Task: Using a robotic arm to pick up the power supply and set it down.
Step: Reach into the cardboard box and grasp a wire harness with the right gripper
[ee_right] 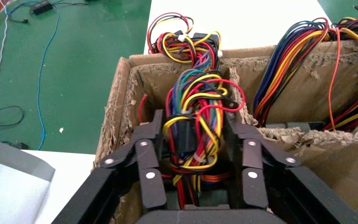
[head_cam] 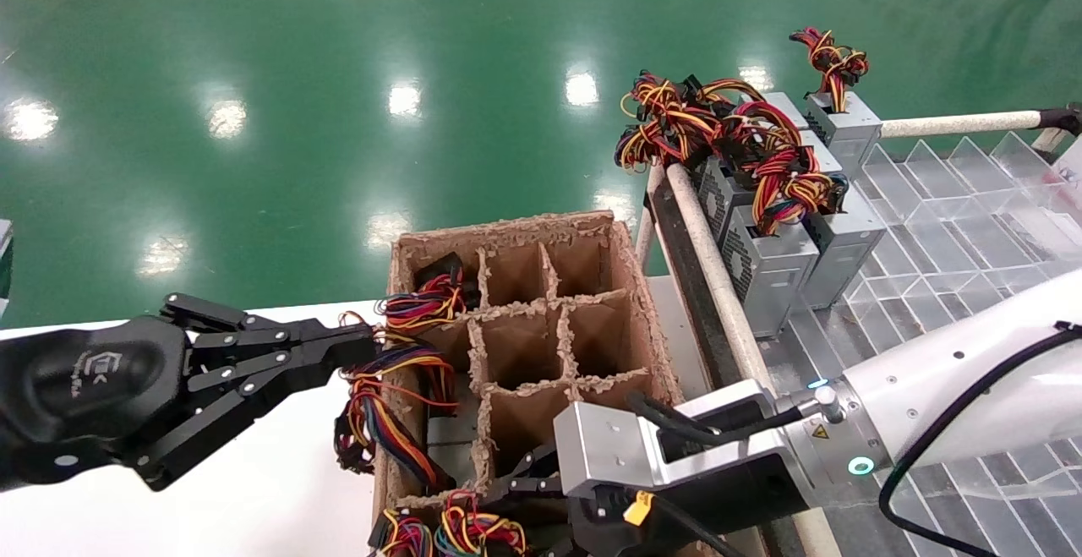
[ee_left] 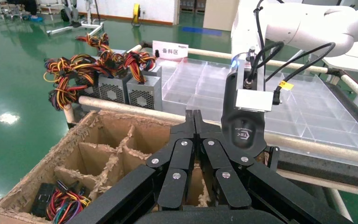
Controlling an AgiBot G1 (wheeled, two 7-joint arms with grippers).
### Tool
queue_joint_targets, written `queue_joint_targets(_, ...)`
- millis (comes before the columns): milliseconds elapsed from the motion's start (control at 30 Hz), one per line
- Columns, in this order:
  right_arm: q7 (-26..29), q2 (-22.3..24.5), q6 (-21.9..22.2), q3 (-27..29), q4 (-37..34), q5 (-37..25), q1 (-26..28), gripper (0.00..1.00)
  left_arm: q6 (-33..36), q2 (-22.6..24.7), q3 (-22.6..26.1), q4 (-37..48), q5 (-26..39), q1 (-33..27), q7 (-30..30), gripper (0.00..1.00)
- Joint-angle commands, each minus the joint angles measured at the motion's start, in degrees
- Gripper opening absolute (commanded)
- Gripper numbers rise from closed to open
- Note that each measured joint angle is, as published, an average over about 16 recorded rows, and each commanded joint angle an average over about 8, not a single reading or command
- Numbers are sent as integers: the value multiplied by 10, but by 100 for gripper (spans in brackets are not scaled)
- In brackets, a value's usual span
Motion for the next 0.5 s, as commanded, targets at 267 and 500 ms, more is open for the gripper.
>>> queue_joint_targets(267, 1, 2, 2, -7, 4, -2, 5, 0, 0, 0, 0, 0, 0, 0, 0, 0)
queue_joint_targets(500, 8, 9, 1, -9, 19, 1, 14, 0, 0, 0, 0, 0, 0, 0, 0, 0)
